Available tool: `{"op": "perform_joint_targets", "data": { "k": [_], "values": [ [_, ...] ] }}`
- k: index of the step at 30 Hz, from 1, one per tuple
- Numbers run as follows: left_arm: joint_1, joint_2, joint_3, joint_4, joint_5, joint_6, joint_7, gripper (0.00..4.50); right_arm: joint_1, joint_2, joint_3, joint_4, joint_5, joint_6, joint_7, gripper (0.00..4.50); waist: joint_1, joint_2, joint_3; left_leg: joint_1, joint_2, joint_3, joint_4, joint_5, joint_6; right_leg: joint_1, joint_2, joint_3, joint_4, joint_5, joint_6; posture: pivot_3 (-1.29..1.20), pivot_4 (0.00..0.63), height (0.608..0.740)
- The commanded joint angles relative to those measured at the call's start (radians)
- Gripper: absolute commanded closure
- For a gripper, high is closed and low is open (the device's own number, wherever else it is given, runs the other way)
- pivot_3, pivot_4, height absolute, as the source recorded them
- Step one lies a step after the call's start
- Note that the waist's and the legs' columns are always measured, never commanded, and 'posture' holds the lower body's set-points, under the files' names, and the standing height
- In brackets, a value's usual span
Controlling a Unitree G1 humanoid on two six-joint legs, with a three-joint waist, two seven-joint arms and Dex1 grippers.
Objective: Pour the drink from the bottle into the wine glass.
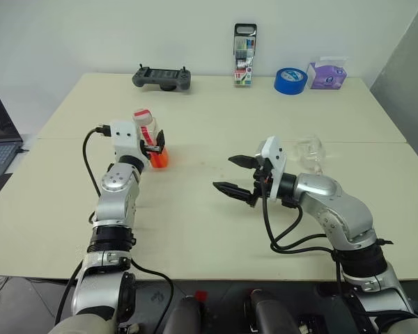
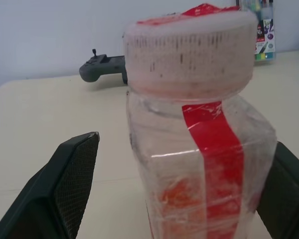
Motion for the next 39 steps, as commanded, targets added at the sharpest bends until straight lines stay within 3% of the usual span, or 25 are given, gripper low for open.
{"op": "perform_joint_targets", "data": {
  "k": [1,7,12,18,22,29,39],
  "values": [
    [-0.023,-0.005,-0.011,-0.041,-0.001,-0.039,-0.023,0.87,0.001,-0.011,0.000,-0.054,-0.008,-0.015,-0.008,0.00,0.000,0.000,0.000,0.000,0.000,0.000,0.000,0.000,0.000,0.000,0.000,0.000,0.000,0.000,0.000,0.00,0.150,0.740],
    [-0.016,-0.013,-0.007,-0.065,-0.007,-0.018,-0.029,2.68,0.013,-0.007,-0.003,-0.087,-0.007,-0.003,-0.039,0.00,0.000,0.000,0.000,0.000,0.000,0.000,0.000,0.000,0.000,0.000,0.000,0.000,0.000,0.000,0.000,0.00,0.150,0.740],
    [-0.048,0.010,0.010,-0.052,-0.064,-0.017,-0.125,2.70,-0.065,-0.003,-0.034,-0.118,-0.107,0.094,-0.228,0.00,0.000,0.000,0.000,0.000,0.000,0.000,0.000,0.000,0.000,0.000,0.000,0.000,0.001,0.000,0.000,0.00,0.150,0.740],
    [-0.082,0.069,-0.054,-0.187,-0.293,0.146,-0.556,2.70,-0.294,0.137,-0.186,-0.206,0.033,0.388,-0.379,0.00,-0.002,-0.001,0.000,-0.013,0.000,-0.002,0.002,0.005,-0.009,-0.014,0.000,0.000,0.007,0.001,-0.001,0.00,0.150,0.740],
    [-0.082,0.069,-0.128,-0.262,-0.337,0.225,-0.690,2.70,-0.355,0.198,-0.183,-0.220,0.070,0.479,-0.420,0.00,-0.003,0.000,0.000,-0.015,0.001,-0.004,0.000,0.007,-0.011,-0.015,0.000,0.000,0.005,0.001,-0.002,0.00,0.150,0.740],
    [-0.091,0.064,-0.206,-0.284,-0.317,0.245,-0.788,2.70,-0.349,0.205,-0.153,-0.225,0.047,0.541,-0.485,0.00,-0.003,0.000,0.000,-0.014,-0.001,0.000,0.002,0.005,-0.007,-0.015,0.000,0.001,0.006,0.001,-0.002,0.00,0.150,0.740],
    [-0.094,0.043,-0.220,-0.262,-0.292,0.228,-0.800,2.70,-0.328,0.208,-0.151,-0.227,0.026,0.605,-0.565,0.00,-0.003,0.000,0.000,-0.014,0.001,-0.001,0.001,0.005,-0.007,-0.015,0.002,0.000,0.006,0.001,-0.002,0.00,0.150,0.740]
  ]
}}
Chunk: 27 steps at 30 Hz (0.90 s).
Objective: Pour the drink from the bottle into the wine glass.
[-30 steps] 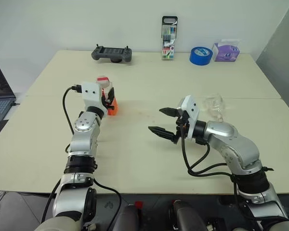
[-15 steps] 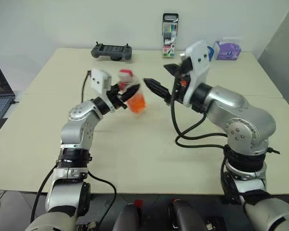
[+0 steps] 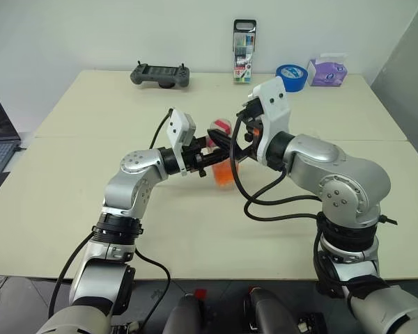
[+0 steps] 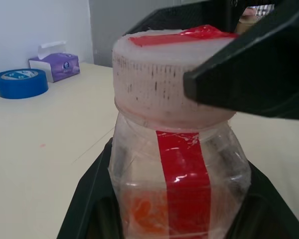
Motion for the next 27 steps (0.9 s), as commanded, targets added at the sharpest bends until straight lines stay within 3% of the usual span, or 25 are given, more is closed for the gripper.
{"op": "perform_joint_targets", "data": {
  "k": [1,3,5,12,17,21,23,27],
  "values": [
    [-0.026,-0.008,0.003,-0.018,0.002,-0.025,-0.012,2.70,-0.009,0.004,-0.005,-0.034,-0.011,0.019,-0.026,0.00,0.000,0.000,0.000,0.000,0.000,0.000,0.000,0.000,0.000,0.000,0.000,0.000,0.000,0.000,0.000,0.00,0.150,0.740],
    [-0.027,-0.010,0.003,-0.017,0.003,-0.025,-0.013,2.70,-0.008,0.018,-0.012,-0.032,-0.017,0.022,-0.047,0.00,0.000,0.000,0.000,0.000,0.000,0.000,0.000,0.000,0.000,0.000,0.000,0.000,0.000,0.000,0.000,0.00,0.150,0.740],
    [-0.027,-0.012,0.003,-0.017,0.006,-0.025,-0.013,2.70,-0.007,0.030,-0.013,-0.033,-0.023,0.010,-0.062,0.36,0.000,0.000,0.000,0.000,0.000,0.000,0.000,0.000,0.000,0.000,0.000,0.000,0.000,0.000,0.000,0.00,0.150,0.740],
    [-0.018,-0.010,0.008,-0.007,0.014,-0.023,-0.008,2.70,-0.026,0.042,0.008,-0.054,-0.053,-0.047,-0.092,2.55,0.000,0.000,0.000,0.000,0.000,0.000,0.000,0.000,0.000,0.000,0.000,0.000,0.000,0.000,0.000,0.00,0.150,0.740],
    [-0.013,0.021,-0.021,-0.022,0.011,0.009,-0.070,2.70,-0.029,-0.018,0.007,-0.066,-0.014,-0.068,-0.007,2.55,-0.001,0.000,0.000,0.000,0.000,0.000,0.000,0.000,0.000,0.000,0.000,0.000,0.000,0.000,0.000,0.00,0.150,0.740],
    [-0.018,0.041,-0.040,-0.072,-0.037,0.094,-0.123,2.70,0.063,-0.118,-0.049,-0.116,0.313,-0.129,0.430,2.55,0.001,0.000,0.000,0.000,-0.001,0.000,0.000,0.000,0.000,0.001,0.003,-0.001,-0.001,0.000,0.000,0.00,0.150,0.740],
    [-0.023,0.038,-0.050,-0.090,-0.045,0.115,-0.139,2.70,0.091,-0.235,-0.041,-0.114,0.401,-0.156,0.648,2.55,0.005,0.000,0.001,-0.001,-0.001,0.000,0.001,0.000,0.001,0.002,0.004,-0.002,-0.003,0.000,0.000,0.00,0.150,0.740],
    [-0.037,0.032,-0.070,-0.115,-0.058,0.136,-0.160,2.70,0.030,-0.368,0.051,0.030,0.265,-0.258,0.749,2.55,-0.010,0.001,0.001,0.001,-0.002,0.003,0.002,-0.001,0.002,0.002,0.004,0.002,-0.002,0.000,0.001,0.00,0.150,0.740]
  ]
}}
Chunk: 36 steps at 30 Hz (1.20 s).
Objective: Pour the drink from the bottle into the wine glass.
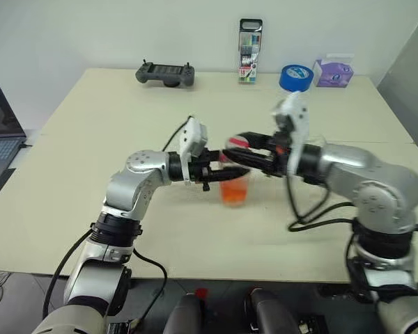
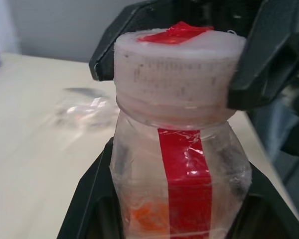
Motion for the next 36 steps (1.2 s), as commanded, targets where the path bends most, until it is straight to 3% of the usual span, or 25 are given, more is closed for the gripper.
{"op": "perform_joint_targets", "data": {
  "k": [1,6,12,22,36],
  "values": [
    [-0.033,-0.001,0.024,0.013,0.000,0.020,0.031,2.70,-0.067,-0.023,0.105,0.035,0.011,-0.089,0.153,2.56,-0.013,0.000,0.000,0.001,0.001,0.001,0.000,0.000,0.000,0.000,0.001,0.001,0.001,0.000,0.000,0.00,0.150,0.740],
    [-0.033,-0.007,0.009,0.011,0.024,0.012,0.033,2.70,-0.087,-0.057,0.113,0.076,-0.025,-0.132,0.154,2.56,-0.018,0.000,0.000,0.002,0.004,-0.001,0.000,0.001,0.001,0.000,0.007,-0.001,0.002,0.001,-0.002,0.00,0.150,0.740],
    [-0.026,-0.010,0.014,0.039,0.053,-0.023,0.050,2.70,-0.062,-0.012,0.094,-0.022,-0.085,-0.080,-0.079,0.61,-0.017,0.000,0.000,0.000,0.006,-0.003,-0.001,0.001,0.001,-0.001,0.005,-0.001,0.003,0.002,-0.003,0.00,0.150,0.740],
    [-0.046,-0.034,0.017,0.083,0.062,-0.043,0.045,2.70,0.025,0.241,0.040,-0.216,-0.167,0.162,-0.556,0.58,0.002,0.000,0.000,-0.001,0.002,-0.002,0.000,0.001,0.000,-0.002,-0.002,0.000,0.002,0.002,-0.003,0.00,0.150,0.740],
    [-0.090,-0.034,0.026,0.175,0.085,-0.104,0.039,2.70,-0.025,0.544,0.009,-0.414,-0.303,0.530,-0.861,0.58,0.002,0.001,0.000,0.000,0.003,-0.003,0.000,0.001,0.000,-0.002,-0.001,-0.001,0.002,0.002,-0.003,0.00,0.150,0.740]
  ]
}}
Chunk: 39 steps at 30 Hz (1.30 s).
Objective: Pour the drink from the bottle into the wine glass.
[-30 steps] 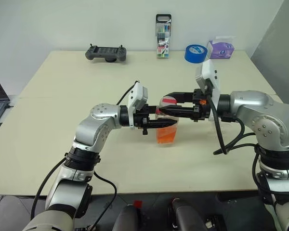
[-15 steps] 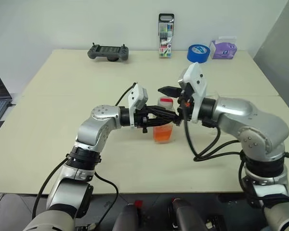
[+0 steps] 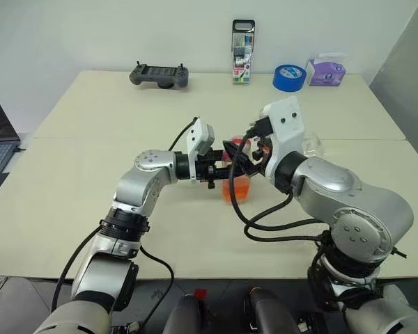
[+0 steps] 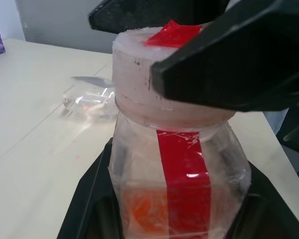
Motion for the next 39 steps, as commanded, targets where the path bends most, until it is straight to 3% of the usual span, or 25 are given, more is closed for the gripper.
{"op": "perform_joint_targets", "data": {
  "k": [1,4,9,12,17,18,23,25,33,39],
  "values": [
    [-0.046,-0.004,0.026,0.013,0.007,-0.046,-0.006,2.70,-0.011,0.063,0.008,-0.062,-0.045,0.041,-0.069,0.58,0.000,0.000,0.000,0.000,0.000,0.000,0.000,0.000,0.000,0.000,0.000,0.000,0.000,0.000,0.000,0.00,0.150,0.740],
    [-0.054,-0.008,0.024,0.029,0.012,-0.058,-0.008,2.70,-0.001,0.094,0.017,-0.068,-0.074,0.041,-0.106,1.18,0.000,0.000,0.000,0.000,0.000,0.000,0.000,0.000,0.000,0.000,0.000,0.000,0.000,0.000,0.000,0.00,0.150,0.740],
    [-0.059,-0.012,0.023,0.042,0.016,-0.070,-0.011,2.70,-0.004,0.078,0.024,-0.065,-0.099,0.041,-0.115,2.78,-0.001,0.000,0.000,0.000,-0.001,0.001,0.000,0.000,0.000,0.000,0.000,0.000,-0.001,0.000,0.000,0.00,0.150,0.740],
    [-0.064,-0.015,0.027,0.049,0.021,-0.074,-0.012,2.70,0.005,0.030,0.006,-0.046,-0.086,0.041,-0.089,2.80,-0.002,0.000,0.000,0.000,-0.001,0.001,0.000,0.000,0.000,0.000,0.000,0.000,0.000,0.000,0.000,0.00,0.150,0.740],
    [-0.056,-0.010,0.036,0.044,0.026,-0.076,-0.006,2.70,-0.001,-0.010,-0.012,-0.030,-0.067,0.041,-0.049,4.43,-0.002,0.000,0.000,0.000,-0.001,0.001,0.000,0.000,0.000,0.000,0.001,0.000,0.000,0.000,0.000,0.00,0.150,0.740],
    [-0.052,-0.008,0.037,0.039,0.025,-0.076,-0.004,2.70,-0.011,-0.012,-0.023,-0.023,-0.061,0.041,-0.034,4.50,-0.003,0.000,0.000,0.000,0.000,0.001,0.000,0.000,0.000,0.000,0.001,0.000,0.000,0.000,0.000,0.00,0.150,0.740],
    [-0.036,-0.004,0.043,0.022,0.027,-0.078,0.005,2.70,-0.061,-0.006,-0.064,-0.015,-0.046,0.041,0.030,4.50,-0.004,0.000,0.000,0.000,0.000,0.001,0.000,0.000,0.000,0.000,0.002,0.000,0.000,0.000,0.000,0.00,0.150,0.740],
    [-0.036,-0.004,0.050,0.024,0.032,-0.087,0.015,2.70,-0.074,0.031,-0.069,-0.018,-0.048,0.041,0.026,4.14,-0.004,0.000,0.000,0.000,0.000,0.000,0.000,0.000,0.000,0.000,0.002,0.000,0.000,0.000,0.000,0.00,0.150,0.740],
    [-0.037,-0.019,0.054,0.057,0.057,-0.144,0.045,2.70,-0.086,0.105,-0.060,0.008,-0.088,0.041,-0.015,1.49,-0.003,0.000,0.000,0.000,0.000,0.001,0.000,0.000,0.000,0.000,0.001,0.000,0.000,0.000,0.000,0.00,0.150,0.740],
    [-0.037,-0.027,0.049,0.053,0.056,-0.143,0.045,2.70,-0.079,0.129,-0.043,0.038,-0.107,0.041,-0.043,1.43,-0.003,0.000,0.000,0.000,0.000,0.001,0.000,0.000,0.000,0.000,0.001,0.000,0.000,0.000,0.000,0.00,0.150,0.740]
  ]
}}
